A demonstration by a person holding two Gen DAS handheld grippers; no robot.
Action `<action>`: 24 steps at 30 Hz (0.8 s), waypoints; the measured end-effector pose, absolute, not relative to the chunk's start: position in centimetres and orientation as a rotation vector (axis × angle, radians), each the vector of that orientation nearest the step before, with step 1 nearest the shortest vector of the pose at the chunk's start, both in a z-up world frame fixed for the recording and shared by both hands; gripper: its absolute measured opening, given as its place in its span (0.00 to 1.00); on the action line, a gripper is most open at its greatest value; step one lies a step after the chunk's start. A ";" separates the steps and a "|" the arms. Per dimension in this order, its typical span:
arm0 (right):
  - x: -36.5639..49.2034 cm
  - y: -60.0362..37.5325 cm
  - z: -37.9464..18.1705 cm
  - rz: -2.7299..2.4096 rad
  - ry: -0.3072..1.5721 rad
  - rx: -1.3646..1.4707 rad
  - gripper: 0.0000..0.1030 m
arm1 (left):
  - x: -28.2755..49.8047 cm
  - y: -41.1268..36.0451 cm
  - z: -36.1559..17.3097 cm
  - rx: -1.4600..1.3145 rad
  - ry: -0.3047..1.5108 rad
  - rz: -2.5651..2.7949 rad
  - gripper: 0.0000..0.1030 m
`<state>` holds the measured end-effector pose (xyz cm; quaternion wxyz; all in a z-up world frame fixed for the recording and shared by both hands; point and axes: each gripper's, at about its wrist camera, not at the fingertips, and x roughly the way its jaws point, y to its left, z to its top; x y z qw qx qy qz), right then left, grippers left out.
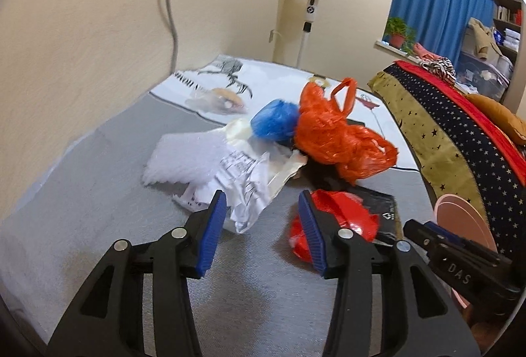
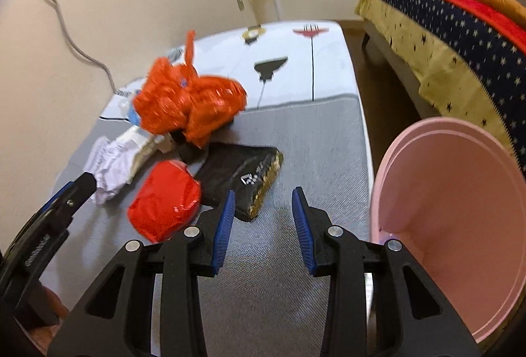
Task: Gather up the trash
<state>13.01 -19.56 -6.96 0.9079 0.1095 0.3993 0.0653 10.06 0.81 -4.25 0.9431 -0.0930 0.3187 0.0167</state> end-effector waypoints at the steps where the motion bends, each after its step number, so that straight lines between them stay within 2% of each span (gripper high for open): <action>1: 13.2 -19.5 -7.3 0.134 0.834 0.230 0.35 | 10.2 0.9 -4.4 -0.192 0.654 0.040 0.45; 5: 14.1 -19.0 -8.3 0.135 0.872 0.234 0.31 | 10.7 1.2 -5.0 -0.200 0.671 0.051 0.48; 9: 14.3 -18.7 -8.5 0.151 0.882 0.231 0.18 | 11.3 1.3 -5.5 -0.205 0.692 0.056 0.48; 11: 14.3 -18.7 -8.6 0.154 0.881 0.226 0.16 | 11.4 1.5 -5.7 -0.216 0.698 0.061 0.48; 16: 14.3 -18.8 -8.3 0.162 0.873 0.232 0.01 | 11.8 1.7 -5.7 -0.228 0.692 0.069 0.48; 21: 13.9 -18.9 -7.7 0.163 0.855 0.223 0.01 | 12.2 2.2 -6.0 -0.259 0.705 0.081 0.47; 23: 13.7 -19.2 -7.5 0.162 0.849 0.226 0.01 | 12.4 2.3 -6.0 -0.261 0.708 0.080 0.40; 24: 13.7 -19.2 -7.4 0.160 0.845 0.228 0.01 | 12.5 2.3 -6.2 -0.262 0.716 0.074 0.30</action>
